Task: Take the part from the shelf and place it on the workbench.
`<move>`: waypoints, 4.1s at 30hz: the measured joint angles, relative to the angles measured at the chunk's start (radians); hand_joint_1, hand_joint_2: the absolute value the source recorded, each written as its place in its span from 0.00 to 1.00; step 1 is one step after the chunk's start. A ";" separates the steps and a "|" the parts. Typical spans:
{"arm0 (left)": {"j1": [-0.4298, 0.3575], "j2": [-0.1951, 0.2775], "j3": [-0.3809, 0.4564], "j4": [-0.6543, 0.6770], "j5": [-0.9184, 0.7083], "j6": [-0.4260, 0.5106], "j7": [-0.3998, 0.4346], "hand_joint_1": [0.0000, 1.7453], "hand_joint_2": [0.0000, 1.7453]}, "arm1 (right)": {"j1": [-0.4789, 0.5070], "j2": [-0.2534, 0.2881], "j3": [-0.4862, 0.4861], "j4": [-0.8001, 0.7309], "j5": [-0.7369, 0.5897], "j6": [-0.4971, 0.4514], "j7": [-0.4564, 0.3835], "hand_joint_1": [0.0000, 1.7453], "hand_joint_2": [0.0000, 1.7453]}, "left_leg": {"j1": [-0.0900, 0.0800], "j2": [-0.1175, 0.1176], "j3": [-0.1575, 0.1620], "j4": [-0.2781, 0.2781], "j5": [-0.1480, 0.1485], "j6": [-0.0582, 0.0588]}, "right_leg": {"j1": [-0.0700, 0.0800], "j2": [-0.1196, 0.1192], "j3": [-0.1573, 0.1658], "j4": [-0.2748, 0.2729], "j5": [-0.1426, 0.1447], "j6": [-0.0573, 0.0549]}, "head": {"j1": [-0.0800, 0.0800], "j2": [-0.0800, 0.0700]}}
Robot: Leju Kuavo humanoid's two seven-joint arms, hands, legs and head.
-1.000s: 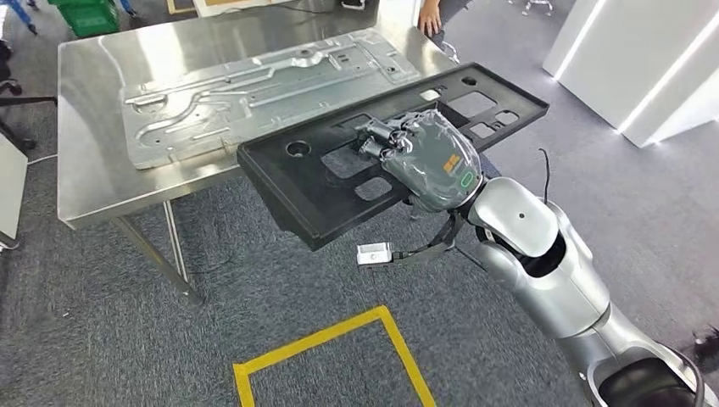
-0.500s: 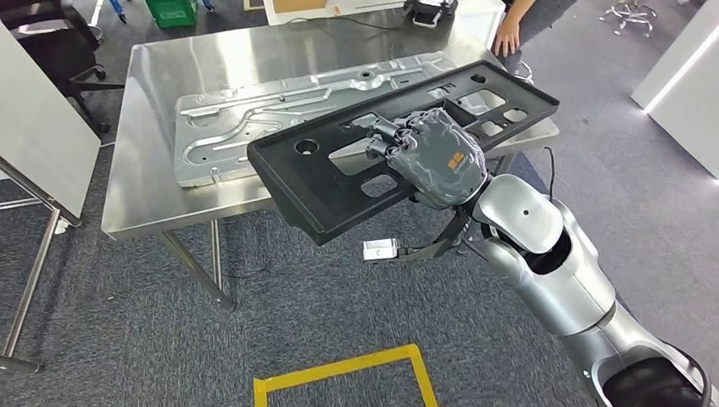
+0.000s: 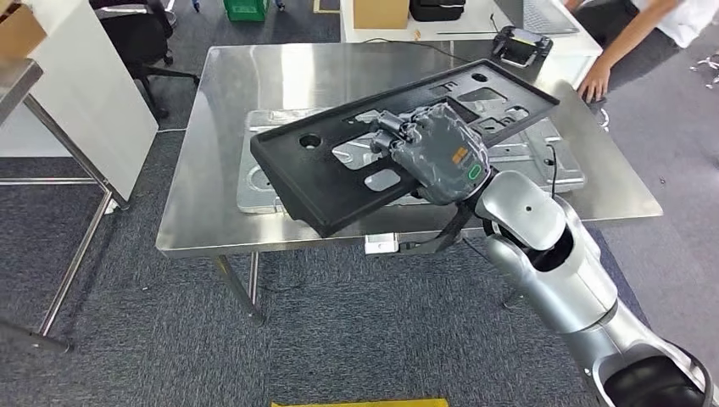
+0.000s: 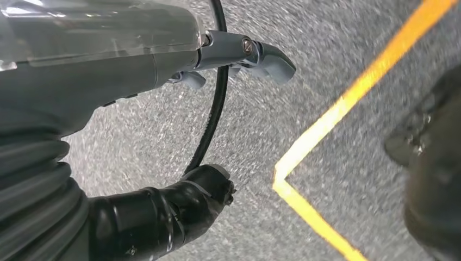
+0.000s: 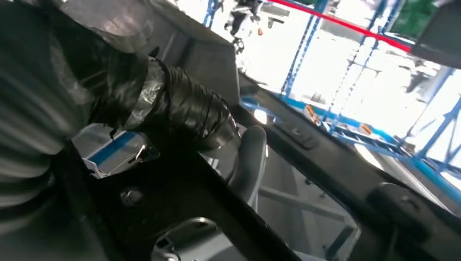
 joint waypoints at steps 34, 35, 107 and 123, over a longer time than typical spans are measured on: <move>-0.001 0.010 0.064 0.058 -0.016 0.006 -0.112 0.00 1.00 | -0.044 -0.060 -0.161 0.511 0.050 0.055 0.097 1.00 1.00 | -0.003 0.016 0.008 0.026 -0.034 -0.044 | 0.009 -0.013 0.023 -0.275 0.191 -0.038 | -0.001 0.000; -0.002 0.010 0.066 0.058 -0.019 0.004 -0.114 0.00 1.00 | -0.046 -0.058 -0.161 0.536 0.051 0.051 0.093 1.00 1.00 | -0.003 0.016 0.008 0.026 -0.034 -0.044 | 0.009 -0.013 0.023 -0.276 0.191 -0.037 | -0.001 0.000; -0.069 -0.109 0.085 0.058 0.075 0.030 0.284 0.00 0.00 | -0.092 0.275 -0.010 0.637 0.253 0.036 0.163 0.00 0.00 | -0.003 0.022 0.012 0.027 -0.037 -0.042 | 0.007 -0.006 0.023 -0.274 0.190 -0.030 | -0.001 0.000; -0.069 -0.116 0.011 0.059 0.146 0.109 0.332 0.00 0.00 | 0.247 0.277 -0.016 -0.052 0.146 0.041 0.116 0.00 0.00 | 0.003 0.021 0.006 0.016 -0.019 -0.012 | 0.002 0.001 -0.070 -0.012 0.023 -0.004 | 0.000 0.000</move>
